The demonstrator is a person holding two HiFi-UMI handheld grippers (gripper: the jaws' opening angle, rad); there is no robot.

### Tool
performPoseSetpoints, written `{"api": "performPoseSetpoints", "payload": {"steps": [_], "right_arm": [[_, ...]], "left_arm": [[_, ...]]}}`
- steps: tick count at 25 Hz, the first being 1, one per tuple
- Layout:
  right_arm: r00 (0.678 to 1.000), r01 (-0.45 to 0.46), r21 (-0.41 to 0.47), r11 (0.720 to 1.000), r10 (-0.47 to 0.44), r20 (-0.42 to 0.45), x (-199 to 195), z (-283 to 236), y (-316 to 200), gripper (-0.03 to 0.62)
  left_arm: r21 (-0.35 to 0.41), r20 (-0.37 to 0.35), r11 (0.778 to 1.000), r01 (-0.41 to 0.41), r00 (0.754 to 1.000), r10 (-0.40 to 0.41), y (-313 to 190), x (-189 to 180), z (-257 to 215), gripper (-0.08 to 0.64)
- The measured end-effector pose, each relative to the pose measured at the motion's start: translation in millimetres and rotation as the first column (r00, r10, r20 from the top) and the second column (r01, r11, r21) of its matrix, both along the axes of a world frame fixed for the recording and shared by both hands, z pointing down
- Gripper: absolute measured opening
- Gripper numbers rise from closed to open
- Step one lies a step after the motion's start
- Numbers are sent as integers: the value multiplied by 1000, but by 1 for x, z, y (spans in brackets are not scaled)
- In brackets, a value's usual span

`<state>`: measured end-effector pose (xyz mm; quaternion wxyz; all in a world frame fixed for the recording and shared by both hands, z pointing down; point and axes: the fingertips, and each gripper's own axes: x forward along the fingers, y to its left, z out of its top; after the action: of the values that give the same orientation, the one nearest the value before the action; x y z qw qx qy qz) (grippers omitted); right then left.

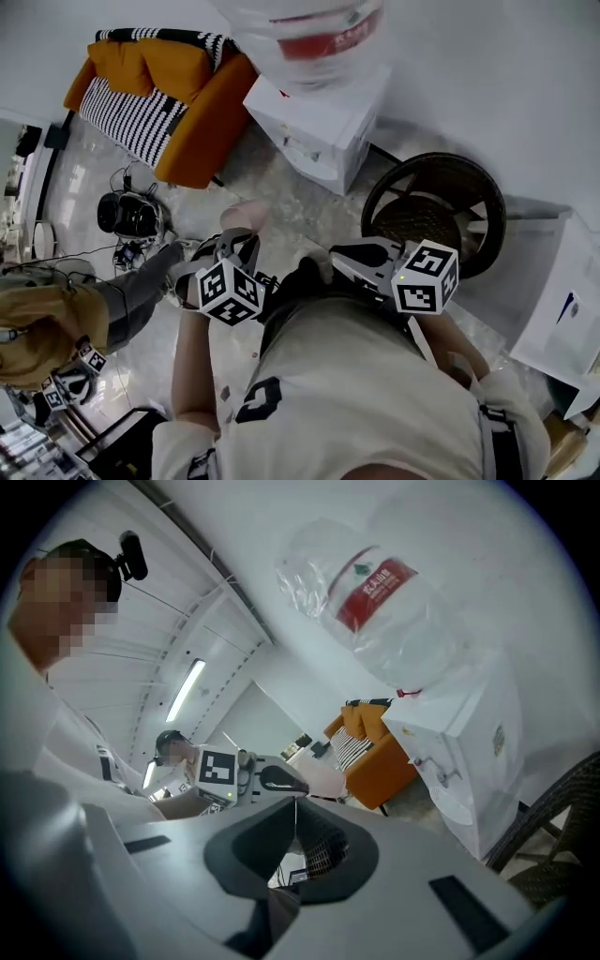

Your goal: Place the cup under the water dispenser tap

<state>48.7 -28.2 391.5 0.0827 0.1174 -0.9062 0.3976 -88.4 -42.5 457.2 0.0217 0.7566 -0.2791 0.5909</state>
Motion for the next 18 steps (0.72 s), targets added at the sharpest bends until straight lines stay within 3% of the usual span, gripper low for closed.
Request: {"api": "performPoseSetpoints", "payload": {"steps": [8,18], "right_arm": [[999,-29,-16,999,29,-21,-1,6,-27,28],[989,-63,-36,997,58,-134,-37,21,-57,28]], "left_arm": [[-56,21,995,-88,996,89,-44,1,36,69],[-126,27,978,-165,985,169,-83,-21,106,69]]}}
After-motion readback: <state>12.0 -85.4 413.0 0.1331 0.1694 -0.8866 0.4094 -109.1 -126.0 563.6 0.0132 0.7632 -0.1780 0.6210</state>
